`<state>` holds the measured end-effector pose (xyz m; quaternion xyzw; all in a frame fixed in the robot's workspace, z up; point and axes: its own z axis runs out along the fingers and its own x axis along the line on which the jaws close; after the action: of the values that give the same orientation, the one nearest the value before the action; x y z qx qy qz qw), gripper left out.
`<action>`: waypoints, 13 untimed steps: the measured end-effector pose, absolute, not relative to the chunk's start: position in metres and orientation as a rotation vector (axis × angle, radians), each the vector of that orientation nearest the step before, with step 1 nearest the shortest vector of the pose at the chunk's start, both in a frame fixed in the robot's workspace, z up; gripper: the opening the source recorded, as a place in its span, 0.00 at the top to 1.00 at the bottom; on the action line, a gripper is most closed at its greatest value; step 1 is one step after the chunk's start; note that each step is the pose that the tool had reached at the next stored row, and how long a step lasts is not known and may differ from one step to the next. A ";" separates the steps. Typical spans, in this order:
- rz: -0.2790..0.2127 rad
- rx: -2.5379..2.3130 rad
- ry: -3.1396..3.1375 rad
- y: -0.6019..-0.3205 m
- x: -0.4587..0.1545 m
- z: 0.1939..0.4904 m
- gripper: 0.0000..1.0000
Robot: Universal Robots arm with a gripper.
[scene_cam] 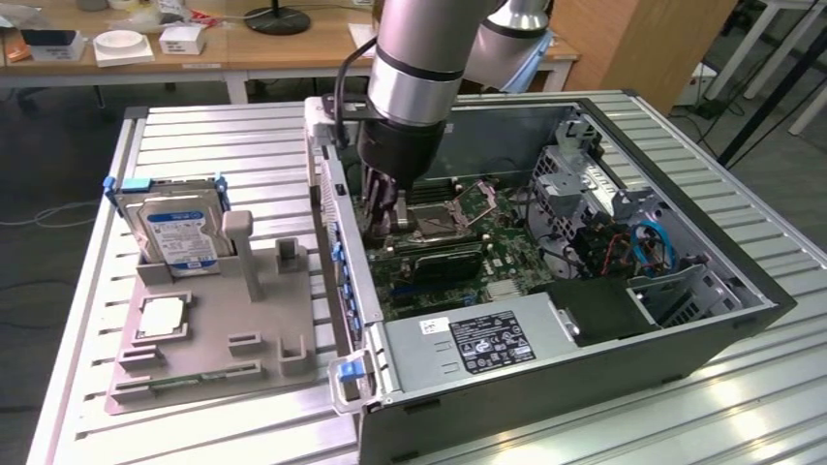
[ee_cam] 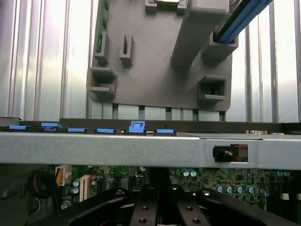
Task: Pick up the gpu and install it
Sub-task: 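Press down on the gpu until it lock into place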
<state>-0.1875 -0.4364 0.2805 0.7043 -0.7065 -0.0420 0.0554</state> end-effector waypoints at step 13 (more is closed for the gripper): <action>-0.129 2.137 -2.143 -0.439 -0.188 0.281 0.89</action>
<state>-0.1876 -0.4385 0.2811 0.7043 -0.7064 -0.0425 0.0561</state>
